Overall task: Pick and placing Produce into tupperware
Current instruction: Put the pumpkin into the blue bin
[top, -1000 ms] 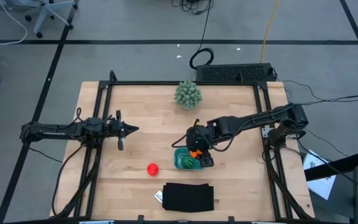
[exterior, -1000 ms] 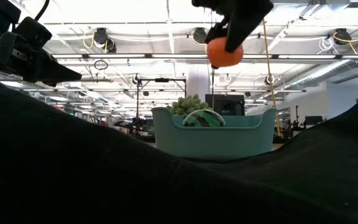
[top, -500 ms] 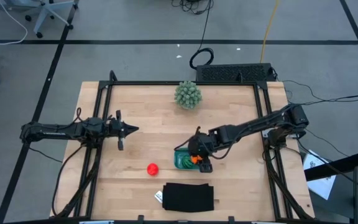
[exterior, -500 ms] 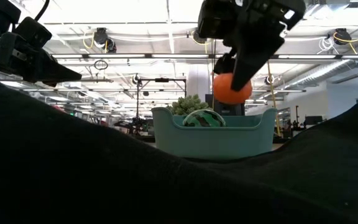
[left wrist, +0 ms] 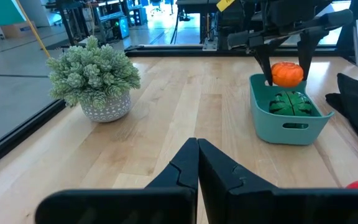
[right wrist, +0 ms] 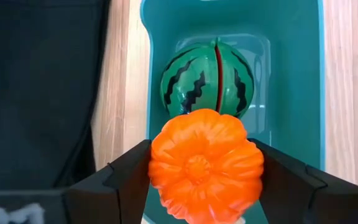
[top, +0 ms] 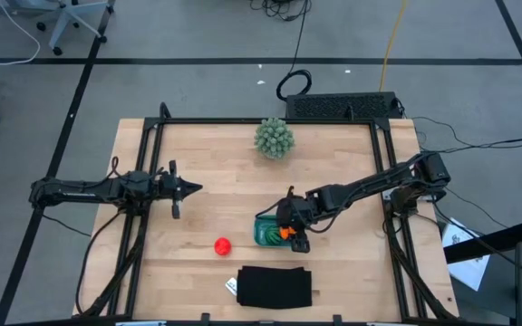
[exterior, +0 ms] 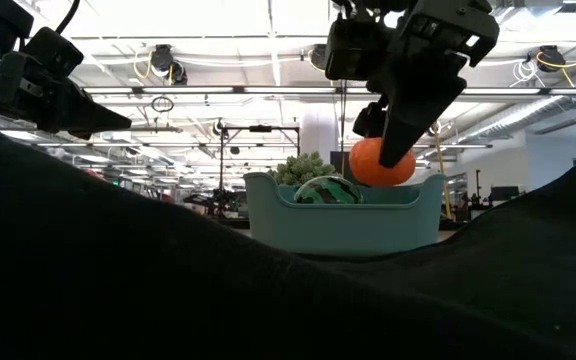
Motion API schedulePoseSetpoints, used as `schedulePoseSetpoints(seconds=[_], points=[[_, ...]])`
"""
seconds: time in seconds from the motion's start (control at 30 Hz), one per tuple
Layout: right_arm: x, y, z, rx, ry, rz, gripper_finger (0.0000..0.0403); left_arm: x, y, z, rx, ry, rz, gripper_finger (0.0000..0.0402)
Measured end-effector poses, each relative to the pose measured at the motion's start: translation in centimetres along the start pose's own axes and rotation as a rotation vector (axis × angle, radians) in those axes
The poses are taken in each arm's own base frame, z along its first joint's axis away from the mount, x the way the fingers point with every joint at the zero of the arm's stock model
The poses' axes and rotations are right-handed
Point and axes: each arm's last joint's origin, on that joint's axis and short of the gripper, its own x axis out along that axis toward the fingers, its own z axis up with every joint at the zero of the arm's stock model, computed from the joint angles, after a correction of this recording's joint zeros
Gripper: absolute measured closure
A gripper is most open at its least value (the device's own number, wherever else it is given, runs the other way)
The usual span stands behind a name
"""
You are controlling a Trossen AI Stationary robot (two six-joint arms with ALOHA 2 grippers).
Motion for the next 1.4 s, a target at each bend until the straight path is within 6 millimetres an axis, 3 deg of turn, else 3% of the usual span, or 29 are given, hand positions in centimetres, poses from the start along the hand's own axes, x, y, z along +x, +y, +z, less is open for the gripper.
schedulePoseSetpoints(seconds=[0.8,1.13,1.4], points=[[1.5,-0.2,-0.1,0.088,0.010,-0.005,0.0173,0.0,0.0,-0.1,-0.003,0.011,0.000,0.0396],[2.9,-0.9,-1.9,0.099,0.019,-0.008,0.0172,0.0,0.0,-0.1,-0.002,0.014,0.000,0.0396],[3.0,-0.6,-2.1,-0.010,0.007,-0.052,0.0173,0.0,0.0,-0.1,-0.002,0.015,0.000,0.0396]])
